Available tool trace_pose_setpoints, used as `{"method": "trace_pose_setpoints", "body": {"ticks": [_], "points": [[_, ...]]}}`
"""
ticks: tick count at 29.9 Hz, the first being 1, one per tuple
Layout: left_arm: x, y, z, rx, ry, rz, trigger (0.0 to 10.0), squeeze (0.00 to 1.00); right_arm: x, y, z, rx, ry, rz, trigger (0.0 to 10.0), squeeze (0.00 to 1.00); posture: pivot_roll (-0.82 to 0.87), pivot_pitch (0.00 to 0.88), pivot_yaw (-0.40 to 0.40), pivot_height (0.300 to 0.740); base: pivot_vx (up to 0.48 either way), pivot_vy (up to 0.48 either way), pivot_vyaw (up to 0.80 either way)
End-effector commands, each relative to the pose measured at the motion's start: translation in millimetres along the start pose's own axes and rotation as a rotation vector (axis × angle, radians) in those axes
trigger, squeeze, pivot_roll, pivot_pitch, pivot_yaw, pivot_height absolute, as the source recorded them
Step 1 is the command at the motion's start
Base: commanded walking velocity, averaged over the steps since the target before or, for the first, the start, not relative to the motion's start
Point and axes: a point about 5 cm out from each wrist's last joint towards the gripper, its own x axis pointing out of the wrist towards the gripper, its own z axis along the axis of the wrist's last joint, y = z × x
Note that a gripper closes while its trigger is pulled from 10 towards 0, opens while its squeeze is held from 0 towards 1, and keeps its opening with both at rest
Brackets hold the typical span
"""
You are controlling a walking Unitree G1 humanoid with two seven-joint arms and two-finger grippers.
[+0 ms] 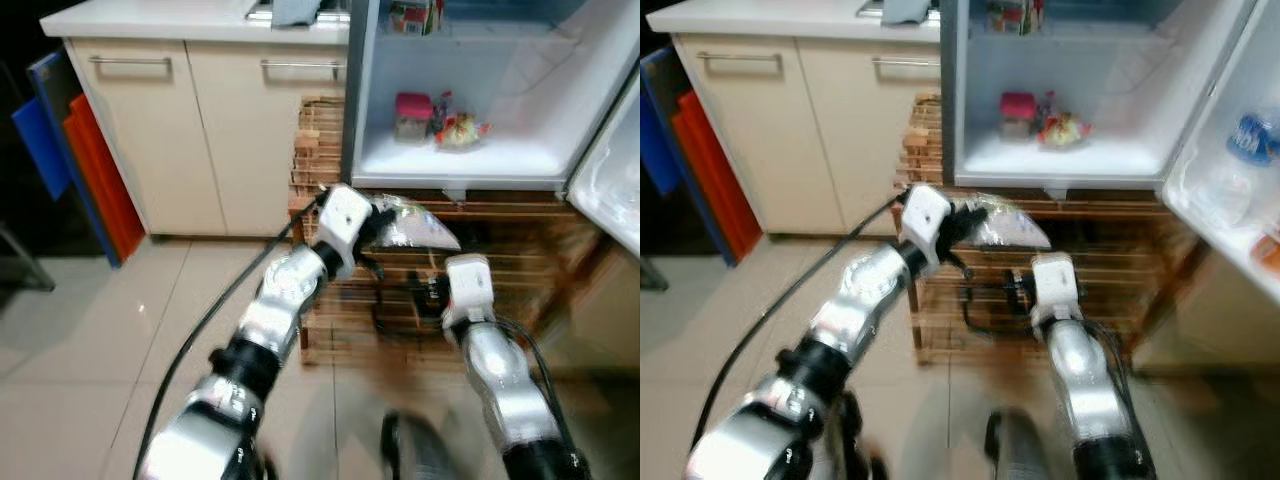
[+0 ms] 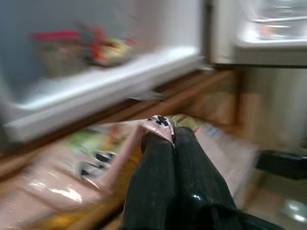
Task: Restocking fridge
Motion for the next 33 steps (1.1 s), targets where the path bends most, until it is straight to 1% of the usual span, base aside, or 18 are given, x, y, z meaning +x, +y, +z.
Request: {"method": "trace_pose_setpoints", "body": {"ticks": [1, 5, 7, 9, 11, 12, 14, 16, 17, 18, 19, 21, 23, 26, 27, 30, 31, 33], "points": [[1.9, 7.1, 12, 0.046, -0.032, 0.007, 10.0, 0.0, 2.5, 0.6, 5, 0.007, -0.016, -0.009, 10.0, 0.09, -0.18, 0.0, 0.021, 0.594, 0.0, 0.0, -0.73], [2.1, 7.8, 15, 0.064, -0.04, 0.008, 10.0, 0.0, 2.5, -0.8, 6, -0.003, -0.029, -0.032, 10.0, 0.09, -0.18, 0.0, 0.023, 0.594, 0.0, 0.0, -0.73], [2.4, 8.2, 18, 0.088, -0.057, 0.01, 10.0, 0.0, 2.8, -3.2, 6, -0.005, -0.031, -0.048, 10.0, 0.06, -0.18, 0.0, 0.025, 0.594, 0.0, 0.0, 0.0], [2.7, 8.0, 23, 0.114, -0.081, 0.012, 10.0, 0.0, 2.8, -5.3, 7, 0.002, -0.038, -0.061, 10.0, 0.05, -0.18, 0.0, 0.026, 0.594, 0.0, 0.0, 0.0], [3.0, 8.1, 30, 0.125, -0.117, 0.019, 10.0, 0.0, 2.6, -5.9, 8, 0.001, -0.047, -0.063, 10.0, 0.05, -0.18, 0.0, 0.027, 0.594, 0.0, 0.0, 0.0], [3.0, 8.1, 30, 0.125, -0.117, 0.019, 10.0, 0.0, 2.6, -5.9, 8, 0.001, -0.047, -0.063, 10.0, 0.05, -0.18, 0.0, 0.027, 0.594, 0.0, 0.0, 0.0], [2.7, 9.2, 37, 0.138, -0.144, 0.027, 10.0, 0.0, 2.1, -6.1, 9, 0.008, -0.054, -0.07, 10.0, 0.06, -0.18, 0.0, 0.028, 0.594, 0.0, 0.0, 0.0], [2.0, 13.7, 50, 0.149, -0.202, 0.059, 10.0, 0.0, 1.2, -5.6, 12, 0.011, -0.079, -0.072, 10.0, 0.07, -0.18, 0.0, 0.032, 0.594, 0.0, 0.0, 0.0], [1.4, 17.3, 60, 0.159, -0.239, 0.086, 10.0, 0.0, 0.6, -4.8, 15, -0.002, -0.099, -0.069, 10.0, 0.07, -0.18, 0.0, 0.032, 0.594, 0.0, 0.0, 0.0], [0.4, 22.0, 74, 0.174, -0.29, 0.124, 10.0, 0.0, -0.1, -3.2, 20, -0.012, -0.13, -0.06, 10.0, 0.07, -0.19, 0.0, 0.034, 0.594, 0.0, 0.0, 0.0], [-0.6, 25.0, 84, 0.184, -0.323, 0.149, 10.0, 0.0, -0.6, -2.1, 23, -0.018, -0.15, -0.054, 10.0, 0.07, -0.19, 0.0, 0.034, 0.594, 0.0, 0.0, 0.0], [-2.7, 35.4, 108, 0.187, -0.391, 0.206, 10.0, 0.0, -1.3, 1.1, 32, -0.015, -0.184, -0.039, 10.0, 0.06, -0.18, 0.0, 0.033, 0.594, 0.0, 0.0, 0.0], [-3.0, 42.3, 122, 0.187, -0.412, 0.225, 10.0, 0.0, -1.7, 3.5, 39, 0.001, -0.21, -0.026, 10.0, 0.06, -0.18, 0.0, 0.031, 0.594, 0.0, 0.0, 0.0], [-1.7, 46.3, 129, 0.207, -0.412, 0.22, 10.0, 0.0, -1.9, 5.8, 46, 0.008, -0.231, -0.01, 10.0, 0.06, -0.18, 0.0, 0.031, 0.594, 0.0, 0.0, 0.0], [-0.4, 49.3, 141, 0.219, -0.431, 0.212, 10.0, 0.0, -2.9, 8.1, 52, 0.012, -0.249, 0.006, 10.0, 0.07, -0.18, 0.0, 0.031, 0.594, 0.0, 0.0, 0.0], [0.2, 50.4, 144, 0.217, -0.436, 0.208, 10.0, 0.0, -3.2, 8.8, 54, 0.012, -0.256, 0.011, 10.0, 0.07, -0.18, 0.0, 0.03, 0.594, 0.0, 0.0, 0.0], [2.3, 52.5, 151, 0.222, -0.442, 0.199, 10.0, 0.0, -4.4, 9.5, 58, 0.013, -0.273, 0.018, 10.0, 0.07, -0.18, 0.0, 0.03, 0.599, 0.0, 0.0, 0.0], [5.9, 55.6, 157, 0.248, -0.44, 0.191, 10.0, 0.0, -5.1, 10.6, 61, 0.018, -0.282, 0.027, 10.0, 0.08, -0.18, 0.0, 0.03, 0.608, 0.0, 0.0, 0.0]]}}
